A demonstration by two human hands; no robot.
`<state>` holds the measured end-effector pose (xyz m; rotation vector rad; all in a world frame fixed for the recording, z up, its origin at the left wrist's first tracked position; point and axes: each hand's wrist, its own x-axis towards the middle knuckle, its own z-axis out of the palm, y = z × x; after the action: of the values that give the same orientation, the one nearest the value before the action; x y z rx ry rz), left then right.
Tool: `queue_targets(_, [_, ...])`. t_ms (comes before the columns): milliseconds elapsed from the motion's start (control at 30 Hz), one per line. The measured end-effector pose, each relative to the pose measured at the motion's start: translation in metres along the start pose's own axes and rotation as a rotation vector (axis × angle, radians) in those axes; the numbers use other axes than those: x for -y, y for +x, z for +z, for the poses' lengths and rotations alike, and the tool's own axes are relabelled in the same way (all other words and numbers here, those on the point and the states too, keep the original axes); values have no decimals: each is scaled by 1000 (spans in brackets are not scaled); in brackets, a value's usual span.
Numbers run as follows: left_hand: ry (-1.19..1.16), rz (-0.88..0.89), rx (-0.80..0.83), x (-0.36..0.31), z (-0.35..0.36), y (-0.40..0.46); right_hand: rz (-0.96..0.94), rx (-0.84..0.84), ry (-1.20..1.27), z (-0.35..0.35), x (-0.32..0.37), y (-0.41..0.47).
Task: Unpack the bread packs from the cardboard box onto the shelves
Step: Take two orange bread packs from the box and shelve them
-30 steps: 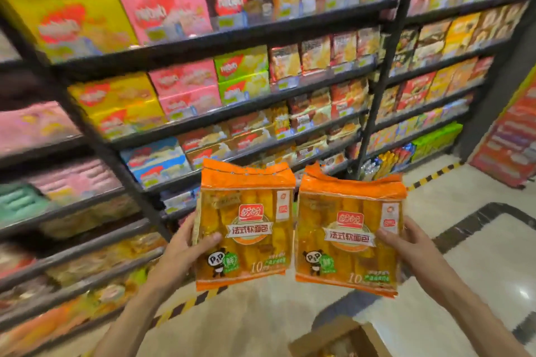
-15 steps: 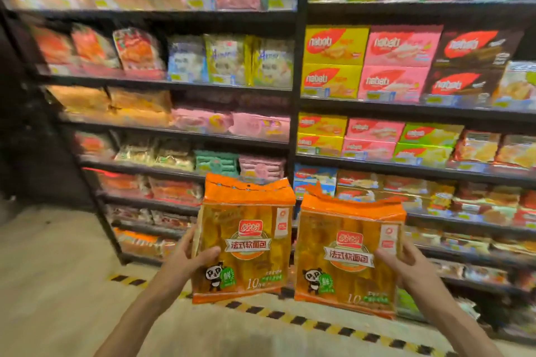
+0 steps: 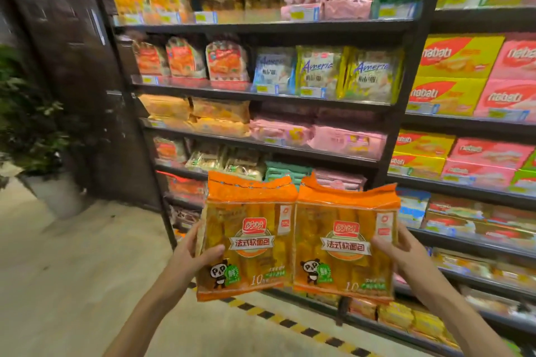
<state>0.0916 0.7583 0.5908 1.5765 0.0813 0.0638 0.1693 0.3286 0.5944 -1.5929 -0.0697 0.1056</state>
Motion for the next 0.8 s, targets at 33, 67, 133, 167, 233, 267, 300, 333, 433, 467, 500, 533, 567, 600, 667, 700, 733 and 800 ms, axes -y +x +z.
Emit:
queue_targets(33, [-4, 0, -8, 2, -9, 4, -1, -1, 0, 10, -1, 6])
queue_targets(67, [-5, 0, -15, 5, -16, 9, 0, 2, 0, 19, -2, 14])
queue_targets(133, [-5, -3, -22, 13, -28, 22, 0, 20, -21, 32, -5, 28])
queue_targets(167, [-6, -11, -24, 18, -32, 30, 3, 25, -28, 36, -7, 36])
queue_targets(233, [-14, -27, -27, 28, -37, 50, 20, 22, -24, 42, -15, 54])
queue_targets(267, [-14, -35, -28, 33, -38, 61, 30, 17, -22, 42, -20, 65])
queue_targets(300, [-10, -47, -27, 40, -38, 72, 33, 20, -19, 42, -25, 75])
queue_targets(333, [-5, -59, -23, 47, -38, 84, 39, 27, -16, 41, -32, 86])
queue_targets(433, [-3, -104, -11, 70, -39, 119, 74, 16, -7, 40, -58, 119])
queue_targets(467, [1, -117, -9, 79, -39, 132, 81, 10, 1, 39, -68, 130])
queue_targets(500, [0, -131, -7, 86, -39, 144, 95, 1, 7, 39, -78, 141])
queue_targets(533, [-2, -146, -1, 94, -38, 156, 118, -13, 10, 39, -88, 152])
queue_targets(567, [-7, -163, 7, 101, -38, 169, 141, -24, 13, 37, -98, 162])
queue_targets(600, [-14, -182, 14, 108, -38, 182, 161, -33, 13, 36, -106, 173])
queue_targets(667, [-25, -226, 34, 123, -36, 207, 199, -61, 6, 34, -121, 190])
queue_targets(700, [-31, -252, 46, 130, -35, 220, 218, -75, 2, 34, -126, 199])
queue_targets(733, [-32, -278, 55, 137, -34, 233, 240, -85, 0, 33, -132, 208])
queue_targets(800, [-32, -328, 65, 155, -32, 264, 290, -96, -2, 30, -145, 230])
